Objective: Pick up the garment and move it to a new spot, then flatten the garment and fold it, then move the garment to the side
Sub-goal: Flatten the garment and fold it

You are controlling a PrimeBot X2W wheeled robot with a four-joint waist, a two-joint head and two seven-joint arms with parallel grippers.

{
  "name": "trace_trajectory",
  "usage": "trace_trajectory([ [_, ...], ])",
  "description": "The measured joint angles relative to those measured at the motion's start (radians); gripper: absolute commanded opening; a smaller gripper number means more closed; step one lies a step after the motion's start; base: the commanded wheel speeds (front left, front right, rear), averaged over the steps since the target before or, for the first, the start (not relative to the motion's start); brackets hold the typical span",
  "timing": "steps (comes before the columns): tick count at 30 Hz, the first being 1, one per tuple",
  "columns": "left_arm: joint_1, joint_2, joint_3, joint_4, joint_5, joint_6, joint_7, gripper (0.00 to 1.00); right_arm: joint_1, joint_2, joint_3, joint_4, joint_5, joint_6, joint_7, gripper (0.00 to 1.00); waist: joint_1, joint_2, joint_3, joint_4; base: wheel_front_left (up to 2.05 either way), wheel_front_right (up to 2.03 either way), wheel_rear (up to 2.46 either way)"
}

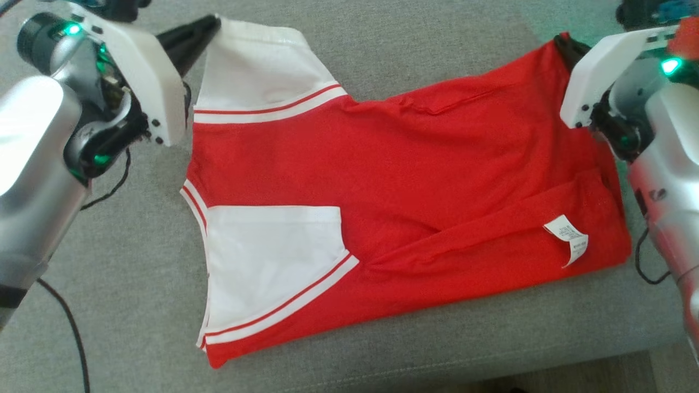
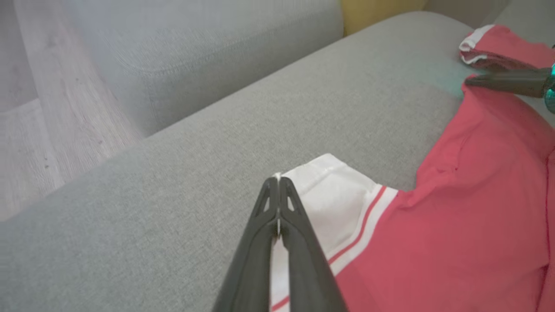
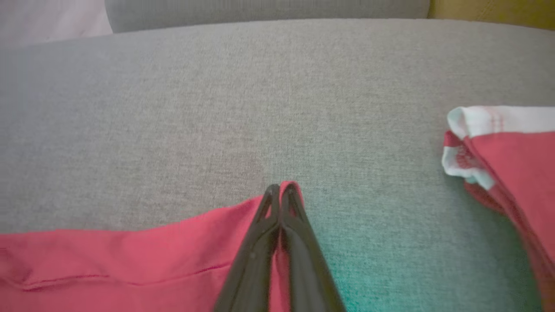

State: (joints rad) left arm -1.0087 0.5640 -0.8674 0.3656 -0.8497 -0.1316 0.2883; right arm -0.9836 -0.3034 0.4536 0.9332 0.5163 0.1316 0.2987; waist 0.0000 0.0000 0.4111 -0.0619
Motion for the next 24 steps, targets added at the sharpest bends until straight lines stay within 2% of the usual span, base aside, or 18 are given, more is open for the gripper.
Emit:
trace_trajectory([
  [2, 0.0, -0.001, 0.005, 0.002, 0.002, 0.0, -0.042, 0.0, -0.003, -0.002, -0.008, 0.008, 0.031, 0.0, -0.016, 0.0, 0.0, 0.0, -0.005, 0.001, 0.0, 0.0, 0.0],
  [8, -0.009, -0.01, 0.018, 0.02, 0.002, 0.0, -0.149, 0.0, -0.001, -0.071, -0.045, 0.0, 0.157, 0.0, -0.057, 0.0, 0.0, 0.0, -0.035, 0.016, 0.0, 0.0, 0.0],
  [16, 0.033, -0.027, 0.029, -0.031, -0.078, 0.0, -0.195, 0.0, 0.128, -0.149, -0.023, -0.059, 0.246, 0.0, -0.072, 0.0, 0.0, 0.0, -0.098, 0.049, 0.0, 0.0, 0.0],
  [19, 0.099, -0.015, 0.029, -0.087, -0.103, 0.004, -0.202, 0.0, 0.186, -0.162, -0.023, -0.08, 0.278, 0.0, -0.079, 0.0, 0.0, 0.0, -0.122, 0.065, 0.0, 0.0, 0.0],
  [24, 0.238, 0.032, 0.019, -0.206, -0.111, 0.045, -0.229, 0.0, 0.27, -0.196, -0.038, -0.122, 0.316, 0.0, -0.119, 0.0, 0.0, 0.0, -0.159, 0.098, 0.0, 0.0, 0.0],
])
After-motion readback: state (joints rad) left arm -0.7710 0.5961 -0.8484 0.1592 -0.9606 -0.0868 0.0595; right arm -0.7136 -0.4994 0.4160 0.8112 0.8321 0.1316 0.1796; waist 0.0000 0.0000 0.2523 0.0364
